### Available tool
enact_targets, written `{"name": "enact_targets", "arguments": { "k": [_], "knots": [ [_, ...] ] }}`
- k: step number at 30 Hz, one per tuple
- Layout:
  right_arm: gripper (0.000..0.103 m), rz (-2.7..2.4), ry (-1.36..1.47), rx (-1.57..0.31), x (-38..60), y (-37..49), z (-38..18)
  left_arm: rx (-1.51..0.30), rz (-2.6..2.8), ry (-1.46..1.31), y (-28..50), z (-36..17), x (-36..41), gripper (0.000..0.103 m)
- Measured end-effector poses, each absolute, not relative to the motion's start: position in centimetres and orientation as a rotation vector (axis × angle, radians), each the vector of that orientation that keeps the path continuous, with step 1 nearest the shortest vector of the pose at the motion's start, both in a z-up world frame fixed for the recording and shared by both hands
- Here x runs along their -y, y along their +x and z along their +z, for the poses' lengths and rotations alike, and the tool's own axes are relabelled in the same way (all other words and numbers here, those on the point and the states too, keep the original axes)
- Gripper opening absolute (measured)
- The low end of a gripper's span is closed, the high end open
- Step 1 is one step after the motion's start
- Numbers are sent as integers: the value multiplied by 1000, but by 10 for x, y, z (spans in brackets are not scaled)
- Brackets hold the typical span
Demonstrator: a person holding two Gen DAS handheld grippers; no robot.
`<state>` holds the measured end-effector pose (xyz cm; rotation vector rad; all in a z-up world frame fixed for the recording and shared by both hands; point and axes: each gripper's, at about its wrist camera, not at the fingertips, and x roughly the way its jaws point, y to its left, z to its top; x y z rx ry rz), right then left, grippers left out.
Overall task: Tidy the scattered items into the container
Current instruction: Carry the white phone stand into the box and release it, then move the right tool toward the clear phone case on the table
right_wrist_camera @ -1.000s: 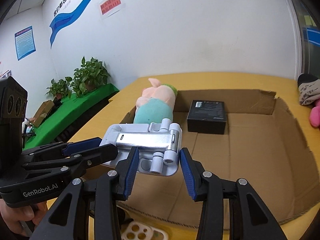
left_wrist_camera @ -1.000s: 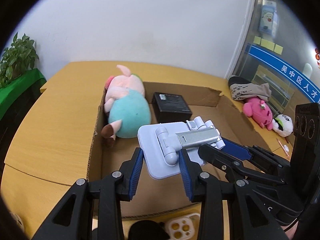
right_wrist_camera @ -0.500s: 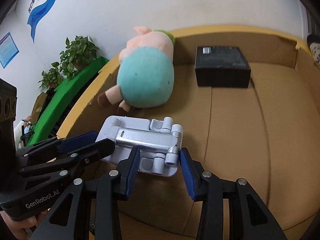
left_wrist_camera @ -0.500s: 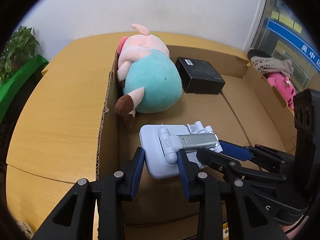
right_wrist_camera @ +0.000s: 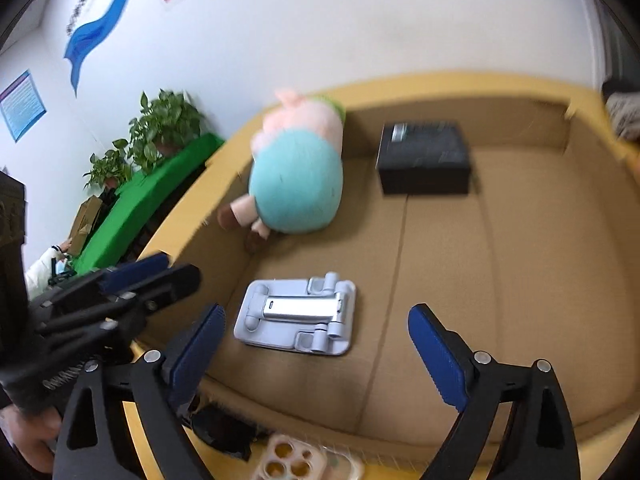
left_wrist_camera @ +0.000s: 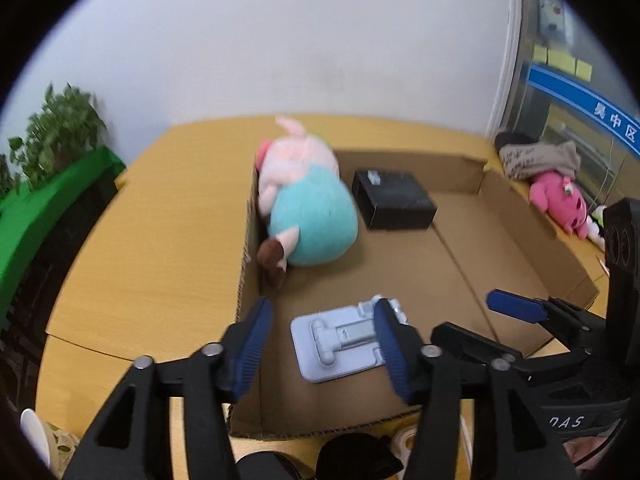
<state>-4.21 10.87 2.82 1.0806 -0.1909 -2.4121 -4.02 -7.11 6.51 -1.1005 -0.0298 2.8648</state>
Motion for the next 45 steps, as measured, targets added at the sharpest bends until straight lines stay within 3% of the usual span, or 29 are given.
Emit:
{"name": "enact_targets", "arguments": {
  "k": [2, 6, 25, 30, 37, 45],
  "knots": [
    [101, -2465, 1030, 145, -116, -26, 42, 17, 2920, -1011, -20, 77, 66, 69],
    [103, -2549, 951, 46, -131, 7, 62, 61, 2942, -881, 9, 94, 54, 76],
    [103, -2623, 896, 22, -184, 79, 88, 42, 2893, -810, 66, 104, 9, 76],
    [103, -2530, 982, 37, -184, 83, 65, 66, 2831, -905, 75, 81, 15, 76],
    [102, -2342, 1264, 90, -176, 78, -15, 99, 2711, -1150, 84, 23, 26, 76],
    [100, -2299, 1278, -55, -148, 76, -38, 149, 2587, -1313, 82, -22, 18, 75]
  ]
}}
